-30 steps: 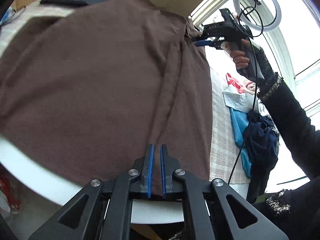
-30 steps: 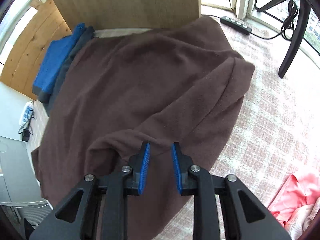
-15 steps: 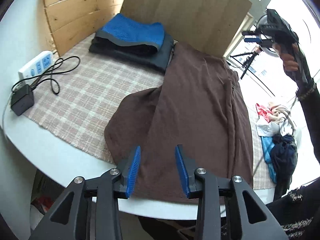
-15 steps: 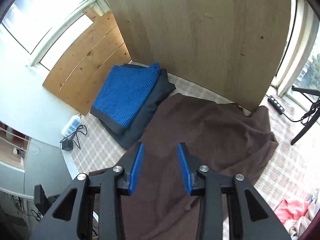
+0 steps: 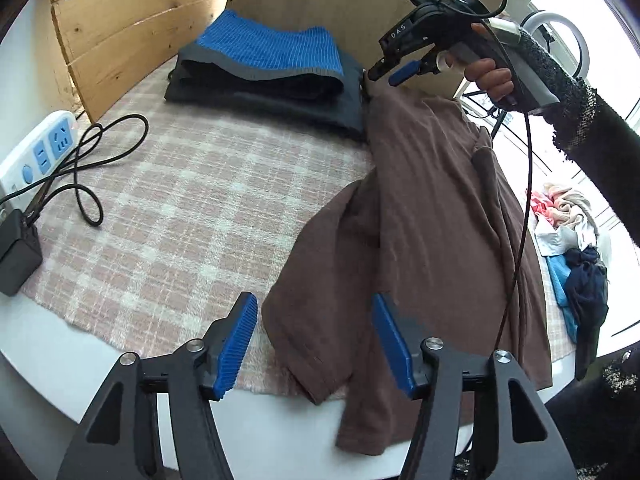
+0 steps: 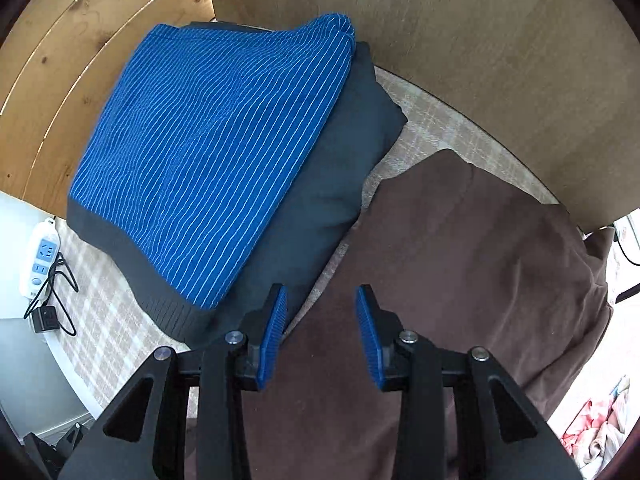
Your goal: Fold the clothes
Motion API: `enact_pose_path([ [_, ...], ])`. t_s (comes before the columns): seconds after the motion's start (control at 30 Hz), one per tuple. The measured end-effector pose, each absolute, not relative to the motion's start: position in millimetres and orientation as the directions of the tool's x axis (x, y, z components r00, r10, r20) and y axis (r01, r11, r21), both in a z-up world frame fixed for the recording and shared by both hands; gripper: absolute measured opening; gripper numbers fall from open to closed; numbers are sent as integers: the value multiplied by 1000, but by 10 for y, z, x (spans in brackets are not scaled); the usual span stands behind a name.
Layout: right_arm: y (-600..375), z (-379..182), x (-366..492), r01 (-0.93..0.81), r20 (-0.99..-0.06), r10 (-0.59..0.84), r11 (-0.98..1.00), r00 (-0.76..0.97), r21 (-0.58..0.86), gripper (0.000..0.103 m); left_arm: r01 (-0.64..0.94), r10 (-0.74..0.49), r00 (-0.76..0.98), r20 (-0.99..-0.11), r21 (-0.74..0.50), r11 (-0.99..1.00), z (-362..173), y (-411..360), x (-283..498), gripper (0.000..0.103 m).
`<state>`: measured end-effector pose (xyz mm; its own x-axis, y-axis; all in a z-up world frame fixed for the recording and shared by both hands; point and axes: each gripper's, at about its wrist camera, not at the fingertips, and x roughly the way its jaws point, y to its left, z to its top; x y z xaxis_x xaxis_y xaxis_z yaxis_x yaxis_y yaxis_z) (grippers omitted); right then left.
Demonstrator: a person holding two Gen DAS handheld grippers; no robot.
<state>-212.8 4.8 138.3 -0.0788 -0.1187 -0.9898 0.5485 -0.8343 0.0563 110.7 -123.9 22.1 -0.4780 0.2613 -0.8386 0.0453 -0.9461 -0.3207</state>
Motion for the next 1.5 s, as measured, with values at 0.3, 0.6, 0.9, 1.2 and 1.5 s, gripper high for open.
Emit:
enact_pose_path([
  [0.3, 190, 1153, -2093, 580, -996, 30, -812, -85, -73, 8, -88, 311, -464, -829, -306, -948, 341, -1161, 691, 6],
  [0.6, 1090, 1693, -2086, 440, -960, -255, -880, -113, 182, 6, 172, -46, -598, -800, -72, -982, 1299, -2097, 322, 6],
  [0.9, 1045, 2003, -2128, 491, -906, -392, -827, -159, 272, 32, 292, -181, -662, -728, -28, -956, 1865, -2723, 215, 27],
  [1.2, 432, 1514, -1839, 652, -983, -173, -753, -58, 94, 32, 19, 258, -537, -803, -317, -948, 1262, -2018, 968, 27],
  [1.5, 586, 1889, -1941, 614, -960, -281, -756, 13, 229, 32, 99, 317, -470, -824, -406, -909, 1062, -1917, 2091, 28],
])
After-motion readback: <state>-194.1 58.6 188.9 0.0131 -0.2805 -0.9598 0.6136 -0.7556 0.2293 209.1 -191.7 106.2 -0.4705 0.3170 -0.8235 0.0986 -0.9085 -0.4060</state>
